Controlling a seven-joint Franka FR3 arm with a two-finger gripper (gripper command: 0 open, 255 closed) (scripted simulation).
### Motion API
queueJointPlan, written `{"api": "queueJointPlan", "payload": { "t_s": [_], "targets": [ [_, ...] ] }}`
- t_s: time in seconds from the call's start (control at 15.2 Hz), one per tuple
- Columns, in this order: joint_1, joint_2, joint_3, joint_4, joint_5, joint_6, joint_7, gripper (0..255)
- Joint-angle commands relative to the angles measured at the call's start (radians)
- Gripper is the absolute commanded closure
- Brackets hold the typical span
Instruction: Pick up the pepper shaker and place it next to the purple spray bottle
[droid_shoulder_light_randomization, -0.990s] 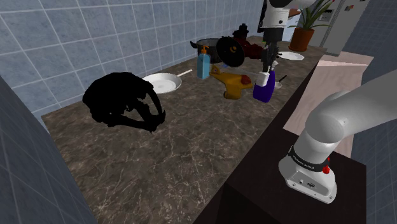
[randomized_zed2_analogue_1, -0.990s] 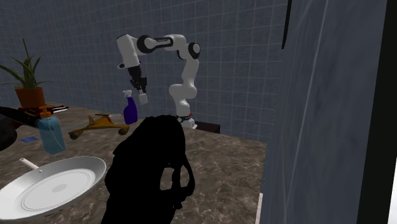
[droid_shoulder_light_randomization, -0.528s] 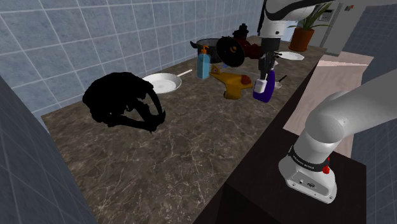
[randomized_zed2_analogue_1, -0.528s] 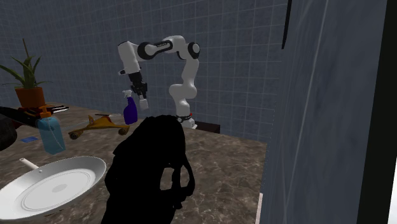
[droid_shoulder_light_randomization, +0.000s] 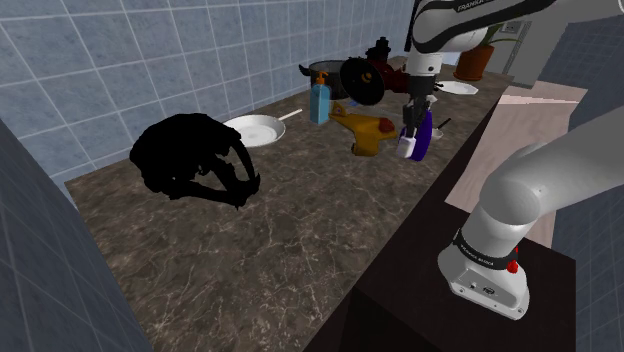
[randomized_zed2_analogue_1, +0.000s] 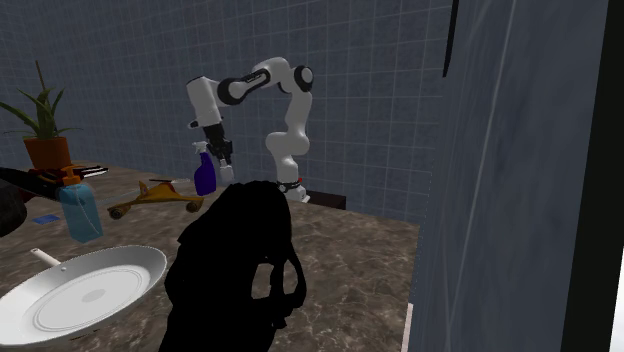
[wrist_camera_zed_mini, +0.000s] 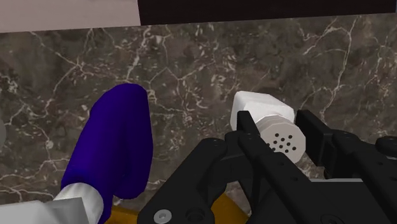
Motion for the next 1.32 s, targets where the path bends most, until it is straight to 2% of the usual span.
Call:
{"api": "queueJointPlan", "payload": {
  "t_s": [0.0,0.92,1.25],
  "targets": [
    [0.0,0.007,-0.003,-0.022,-0.001,0.03,-0.002,255],
    [0.004,0.108,-0.032,-0.152,-0.001,0.259,-0.027,255],
    [0.003,0.108,-0.032,-0.152,-0.001,0.259,-0.027,255]
  ]
}}
